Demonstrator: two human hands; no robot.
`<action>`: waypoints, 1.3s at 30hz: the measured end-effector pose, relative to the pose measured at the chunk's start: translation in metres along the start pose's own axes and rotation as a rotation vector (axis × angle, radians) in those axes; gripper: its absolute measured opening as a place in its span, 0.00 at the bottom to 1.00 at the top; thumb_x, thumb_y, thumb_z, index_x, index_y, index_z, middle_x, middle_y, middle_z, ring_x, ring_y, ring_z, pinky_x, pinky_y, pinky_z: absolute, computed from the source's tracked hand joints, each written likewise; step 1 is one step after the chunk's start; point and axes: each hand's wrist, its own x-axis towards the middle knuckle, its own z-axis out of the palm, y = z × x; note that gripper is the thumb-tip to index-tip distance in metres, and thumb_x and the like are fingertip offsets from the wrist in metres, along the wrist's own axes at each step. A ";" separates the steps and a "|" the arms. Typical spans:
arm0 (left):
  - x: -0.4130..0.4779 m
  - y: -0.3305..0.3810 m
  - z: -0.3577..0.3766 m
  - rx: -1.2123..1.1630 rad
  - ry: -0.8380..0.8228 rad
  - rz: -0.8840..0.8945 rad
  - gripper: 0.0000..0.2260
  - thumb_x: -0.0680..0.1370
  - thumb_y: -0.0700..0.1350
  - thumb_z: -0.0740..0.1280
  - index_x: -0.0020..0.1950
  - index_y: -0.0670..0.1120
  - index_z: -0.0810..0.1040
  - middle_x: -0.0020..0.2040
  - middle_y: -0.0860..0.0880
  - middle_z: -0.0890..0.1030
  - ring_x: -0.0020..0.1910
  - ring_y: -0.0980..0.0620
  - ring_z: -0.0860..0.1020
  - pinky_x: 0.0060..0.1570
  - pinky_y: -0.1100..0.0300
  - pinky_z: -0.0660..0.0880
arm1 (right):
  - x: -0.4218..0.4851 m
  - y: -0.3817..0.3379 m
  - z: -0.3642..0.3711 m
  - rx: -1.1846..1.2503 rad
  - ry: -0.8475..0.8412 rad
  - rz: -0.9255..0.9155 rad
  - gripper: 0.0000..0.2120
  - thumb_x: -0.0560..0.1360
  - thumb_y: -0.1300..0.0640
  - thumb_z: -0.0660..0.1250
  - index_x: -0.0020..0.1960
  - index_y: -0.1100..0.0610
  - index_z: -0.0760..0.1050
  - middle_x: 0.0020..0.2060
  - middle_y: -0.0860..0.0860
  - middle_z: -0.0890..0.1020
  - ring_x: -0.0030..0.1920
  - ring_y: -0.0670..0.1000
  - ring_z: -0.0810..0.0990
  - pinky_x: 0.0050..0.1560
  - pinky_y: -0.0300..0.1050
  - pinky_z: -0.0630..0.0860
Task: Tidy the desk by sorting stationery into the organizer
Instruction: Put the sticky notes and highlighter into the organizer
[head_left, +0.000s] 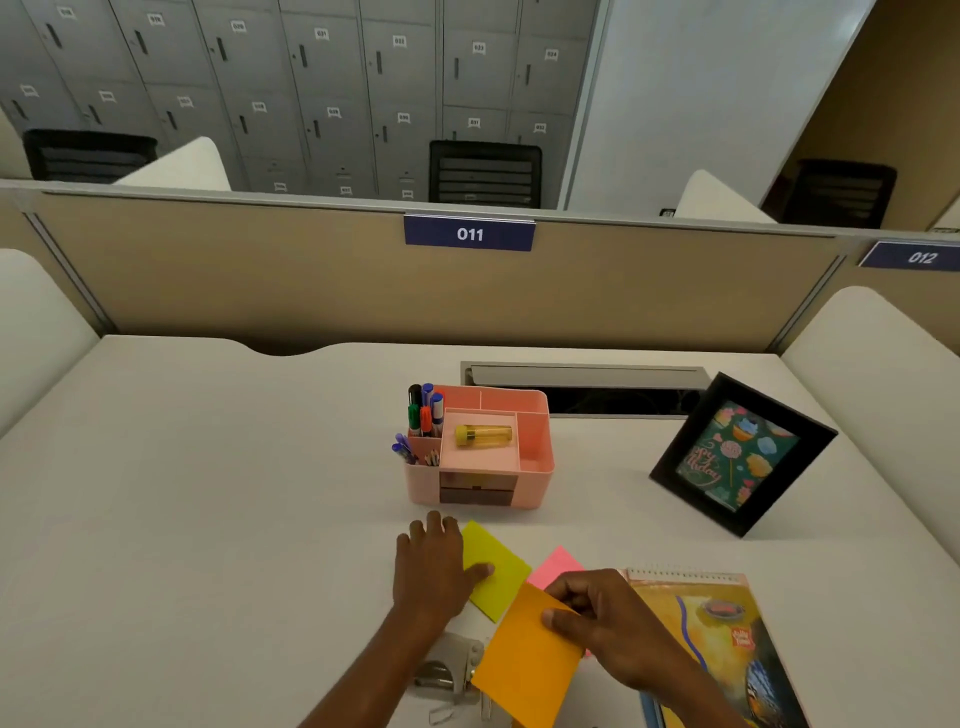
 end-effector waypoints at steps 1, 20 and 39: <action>0.000 0.004 0.004 0.032 0.003 0.006 0.30 0.75 0.65 0.60 0.66 0.45 0.67 0.66 0.45 0.69 0.63 0.45 0.68 0.59 0.52 0.66 | 0.002 -0.002 -0.004 0.006 0.007 -0.002 0.03 0.75 0.58 0.69 0.47 0.56 0.82 0.42 0.51 0.85 0.42 0.47 0.83 0.41 0.39 0.76; -0.019 -0.015 -0.023 -0.640 0.089 0.008 0.06 0.78 0.50 0.64 0.44 0.50 0.78 0.44 0.53 0.80 0.45 0.52 0.76 0.45 0.55 0.73 | 0.162 -0.178 -0.122 -0.652 0.368 -0.333 0.11 0.77 0.60 0.67 0.58 0.60 0.80 0.48 0.54 0.84 0.47 0.53 0.81 0.51 0.51 0.79; 0.027 -0.024 -0.203 -0.557 0.710 0.362 0.05 0.72 0.44 0.69 0.45 0.45 0.83 0.38 0.52 0.82 0.36 0.52 0.76 0.38 0.48 0.75 | 0.236 -0.127 -0.102 -0.886 0.239 -0.299 0.02 0.73 0.58 0.71 0.44 0.55 0.82 0.42 0.49 0.82 0.42 0.50 0.78 0.43 0.47 0.76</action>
